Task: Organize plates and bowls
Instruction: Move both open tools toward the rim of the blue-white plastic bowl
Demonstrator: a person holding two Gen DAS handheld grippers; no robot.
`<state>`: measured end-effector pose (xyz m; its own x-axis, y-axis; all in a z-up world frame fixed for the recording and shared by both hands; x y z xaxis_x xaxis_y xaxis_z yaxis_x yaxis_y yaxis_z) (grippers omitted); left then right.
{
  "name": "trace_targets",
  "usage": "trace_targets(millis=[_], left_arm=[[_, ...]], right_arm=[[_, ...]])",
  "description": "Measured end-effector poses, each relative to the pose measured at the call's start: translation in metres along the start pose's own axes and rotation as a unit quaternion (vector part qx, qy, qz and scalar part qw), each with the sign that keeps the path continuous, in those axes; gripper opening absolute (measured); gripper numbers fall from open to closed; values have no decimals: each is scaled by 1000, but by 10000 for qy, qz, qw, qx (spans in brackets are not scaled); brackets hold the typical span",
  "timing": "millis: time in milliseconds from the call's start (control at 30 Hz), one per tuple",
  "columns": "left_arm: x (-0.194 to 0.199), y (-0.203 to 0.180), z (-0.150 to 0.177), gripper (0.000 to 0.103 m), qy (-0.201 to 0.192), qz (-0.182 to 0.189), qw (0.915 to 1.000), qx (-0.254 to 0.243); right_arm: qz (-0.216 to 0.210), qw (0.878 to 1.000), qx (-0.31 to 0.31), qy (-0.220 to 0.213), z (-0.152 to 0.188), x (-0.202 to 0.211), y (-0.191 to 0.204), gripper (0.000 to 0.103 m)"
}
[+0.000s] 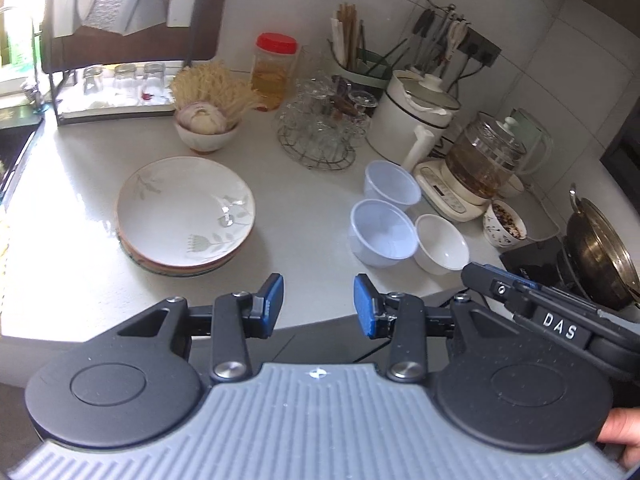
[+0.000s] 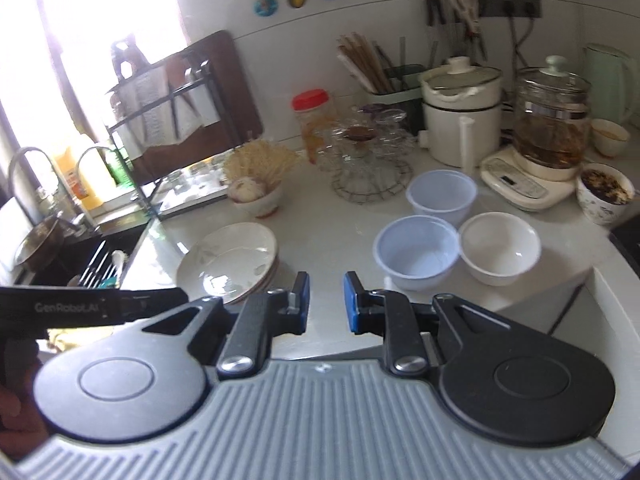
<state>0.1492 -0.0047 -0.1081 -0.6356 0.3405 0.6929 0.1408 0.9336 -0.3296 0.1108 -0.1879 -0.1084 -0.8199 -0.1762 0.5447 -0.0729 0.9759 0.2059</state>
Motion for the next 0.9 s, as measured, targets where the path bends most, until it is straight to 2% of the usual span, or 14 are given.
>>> trace_targets(millis=[567,733,900], left_arm=[[-85,-17,-34,44,471,845,9939,-533],[-105,-15,-52,44,494,983,9915,-698],[-127,-12,-59,44,622,1038,9899,-741]], right_arm=[[899,9931,-746,12,-4,-27,-44,22],[888,9925,-841,-26,-13,-44,-44,22],[984,9904,-966,84,-6,-60,-45,22]])
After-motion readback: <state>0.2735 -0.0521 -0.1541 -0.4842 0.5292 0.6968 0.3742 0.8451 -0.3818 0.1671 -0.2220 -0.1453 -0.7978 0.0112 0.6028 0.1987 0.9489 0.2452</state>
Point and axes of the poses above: each gripper's, at about its wrist camera, not at the fingertips, and x roughly against the way its jaws point, y to its left, z to its underside, the point moved 7 cm from there along -x, roughly the way its jaws point, and after that the axes turned 2 degrees about x, right-handed, at the moved point
